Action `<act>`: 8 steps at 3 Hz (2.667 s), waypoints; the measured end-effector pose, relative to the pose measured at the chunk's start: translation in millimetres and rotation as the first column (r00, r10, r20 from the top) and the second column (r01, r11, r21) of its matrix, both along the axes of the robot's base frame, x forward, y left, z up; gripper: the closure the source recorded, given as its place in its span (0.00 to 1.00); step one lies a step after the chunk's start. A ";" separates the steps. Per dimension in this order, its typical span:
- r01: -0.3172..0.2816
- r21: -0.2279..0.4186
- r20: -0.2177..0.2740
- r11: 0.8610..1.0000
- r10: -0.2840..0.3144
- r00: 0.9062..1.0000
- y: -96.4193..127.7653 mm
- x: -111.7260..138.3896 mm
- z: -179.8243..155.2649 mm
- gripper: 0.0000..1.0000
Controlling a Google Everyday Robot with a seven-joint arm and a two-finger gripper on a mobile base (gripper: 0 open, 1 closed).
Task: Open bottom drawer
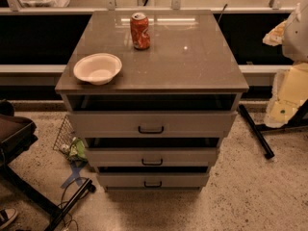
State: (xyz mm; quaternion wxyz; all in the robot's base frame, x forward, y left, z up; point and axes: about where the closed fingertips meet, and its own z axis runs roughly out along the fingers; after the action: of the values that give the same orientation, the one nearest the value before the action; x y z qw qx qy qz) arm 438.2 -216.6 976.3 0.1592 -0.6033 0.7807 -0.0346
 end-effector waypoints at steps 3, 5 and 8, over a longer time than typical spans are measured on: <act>-0.048 0.024 0.066 0.999 0.046 0.997 16.2 9.3 -51.5 0.00; -0.132 0.105 0.112 0.986 0.120 0.986 17.5 7.1 -197.7 0.00; -0.148 0.191 0.177 0.970 0.114 0.978 28.6 21.0 -279.0 0.00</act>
Offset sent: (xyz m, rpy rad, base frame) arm 0.0060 0.0095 -0.0335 0.0160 -0.0031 0.0158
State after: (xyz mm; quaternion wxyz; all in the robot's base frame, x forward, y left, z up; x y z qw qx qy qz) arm 459.1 -188.0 697.3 0.2857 -0.6293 0.7227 0.0063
